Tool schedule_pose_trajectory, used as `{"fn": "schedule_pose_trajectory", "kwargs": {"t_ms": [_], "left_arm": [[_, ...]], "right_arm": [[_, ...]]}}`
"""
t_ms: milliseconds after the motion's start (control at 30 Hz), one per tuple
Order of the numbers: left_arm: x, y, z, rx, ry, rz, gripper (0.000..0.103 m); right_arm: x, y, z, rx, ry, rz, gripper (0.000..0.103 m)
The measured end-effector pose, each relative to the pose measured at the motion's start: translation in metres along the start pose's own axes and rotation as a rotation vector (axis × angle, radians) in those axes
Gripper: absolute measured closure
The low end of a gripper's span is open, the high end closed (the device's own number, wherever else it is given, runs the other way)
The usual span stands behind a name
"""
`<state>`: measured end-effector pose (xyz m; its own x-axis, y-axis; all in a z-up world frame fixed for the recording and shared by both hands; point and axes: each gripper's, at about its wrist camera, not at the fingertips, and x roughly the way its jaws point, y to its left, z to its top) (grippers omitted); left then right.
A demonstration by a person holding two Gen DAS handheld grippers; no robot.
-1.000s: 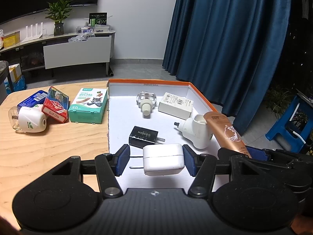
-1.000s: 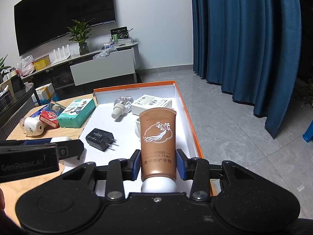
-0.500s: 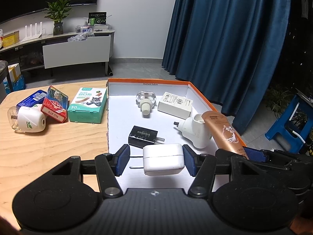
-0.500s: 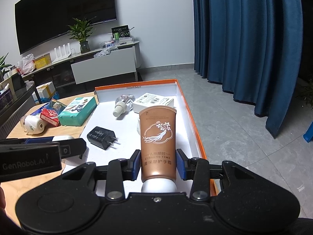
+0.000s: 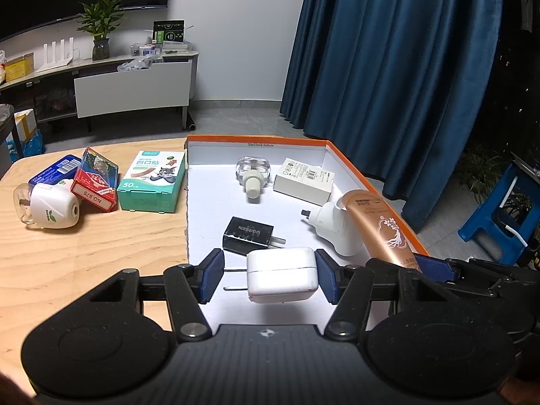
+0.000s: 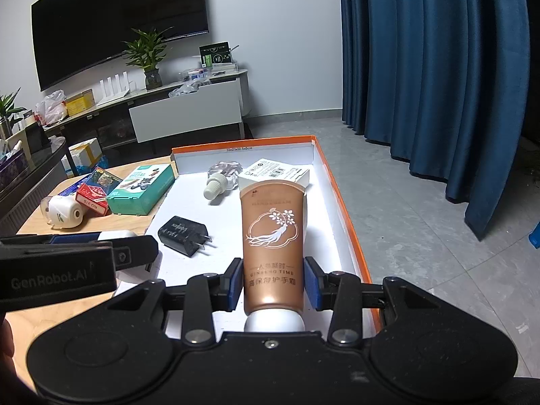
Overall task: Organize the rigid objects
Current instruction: 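Hold the white adapter with the left tool while the right tool holds the brown tube above the box, then open the left tool to drop the adapter while the right tool releases the brown tube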
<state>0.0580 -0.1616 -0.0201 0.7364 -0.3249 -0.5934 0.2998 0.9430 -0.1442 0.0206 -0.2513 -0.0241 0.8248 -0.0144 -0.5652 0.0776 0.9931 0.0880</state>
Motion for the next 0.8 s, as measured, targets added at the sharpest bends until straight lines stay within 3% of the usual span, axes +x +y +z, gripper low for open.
{"fn": "schedule_pose_trajectory", "kwargs": {"t_ms": [800], "left_arm": [[0.0005,-0.0006,-0.0018,0.003,0.005,-0.002,0.044]], "right_arm": [[-0.0041,0.0035,0.0031,-0.039,-0.017,-0.004,0.058]]}}
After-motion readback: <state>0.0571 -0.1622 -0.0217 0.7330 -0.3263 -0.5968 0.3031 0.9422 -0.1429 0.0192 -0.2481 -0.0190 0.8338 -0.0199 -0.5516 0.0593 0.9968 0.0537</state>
